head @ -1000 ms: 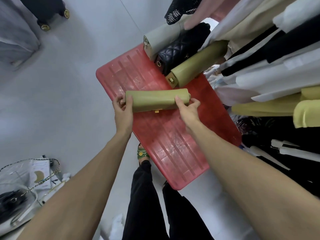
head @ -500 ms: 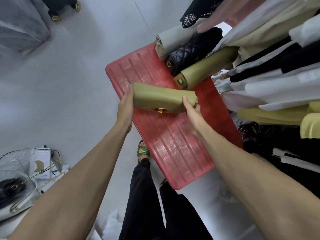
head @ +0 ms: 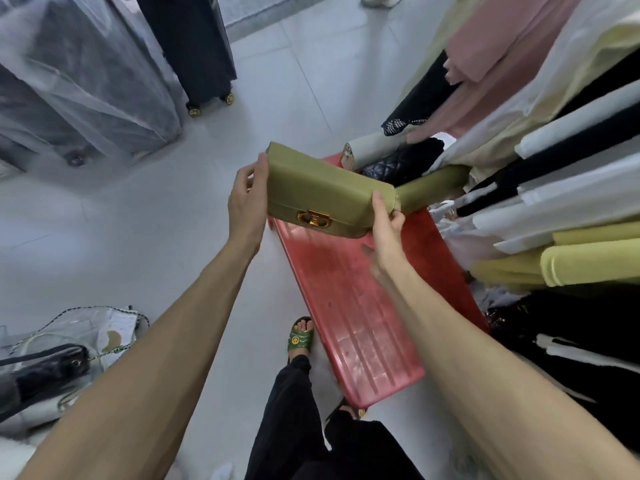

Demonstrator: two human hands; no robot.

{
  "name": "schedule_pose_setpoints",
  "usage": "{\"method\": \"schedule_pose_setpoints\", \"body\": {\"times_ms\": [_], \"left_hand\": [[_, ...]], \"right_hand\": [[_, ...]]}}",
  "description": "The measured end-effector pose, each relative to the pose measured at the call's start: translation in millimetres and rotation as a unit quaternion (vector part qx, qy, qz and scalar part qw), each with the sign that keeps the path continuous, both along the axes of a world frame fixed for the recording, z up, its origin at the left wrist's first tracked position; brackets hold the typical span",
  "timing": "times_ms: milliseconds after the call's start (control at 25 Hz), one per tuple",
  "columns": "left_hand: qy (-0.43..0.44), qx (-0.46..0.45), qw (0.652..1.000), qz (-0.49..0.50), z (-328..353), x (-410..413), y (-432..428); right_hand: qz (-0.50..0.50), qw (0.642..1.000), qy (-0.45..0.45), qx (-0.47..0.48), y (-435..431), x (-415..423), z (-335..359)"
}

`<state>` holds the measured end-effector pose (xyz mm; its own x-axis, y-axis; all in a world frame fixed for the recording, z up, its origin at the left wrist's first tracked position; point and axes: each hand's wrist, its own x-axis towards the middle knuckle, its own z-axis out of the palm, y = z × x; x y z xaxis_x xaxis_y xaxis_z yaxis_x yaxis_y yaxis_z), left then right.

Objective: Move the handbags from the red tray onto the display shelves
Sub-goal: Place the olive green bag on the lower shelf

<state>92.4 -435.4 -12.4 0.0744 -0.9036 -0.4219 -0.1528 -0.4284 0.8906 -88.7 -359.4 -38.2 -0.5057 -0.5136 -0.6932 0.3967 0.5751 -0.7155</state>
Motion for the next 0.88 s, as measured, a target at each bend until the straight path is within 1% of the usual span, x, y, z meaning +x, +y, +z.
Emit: {"method": "schedule_pose_setpoints", "body": {"times_ms": [80, 200, 320, 480, 560, 720, 880], "left_hand": [[0.0, -0.021, 1.0, 0.017, 30, 12, 0], [0.002, -0.075, 0.995, 0.061, 77, 31, 13], [0.022, -0.113, 0.987, 0.11, 122, 51, 33], [0.03, -0.157, 0.969, 0.188, 184, 95, 78], [0.039, -0.186, 0.959, 0.21, 212, 110, 113], [0.053, -0.25, 0.931, 0.261, 266, 121, 203], [0.05, -0.272, 0.9, 0.336, 304, 146, 285]], "right_hand": [[0.014, 0.999, -0.001, -0.036, -9, 7, 30], [0.075, 0.994, 0.026, -0.071, -15, 19, 81], [0.123, 0.983, 0.024, -0.132, -19, 30, 119], [0.213, 0.954, 0.038, -0.209, 11, 56, 191], [0.244, 0.934, 0.026, -0.258, 31, 66, 222], [0.305, 0.894, 0.005, -0.329, 65, 92, 269], [0.353, 0.861, -0.017, -0.365, 101, 135, 299]]}}
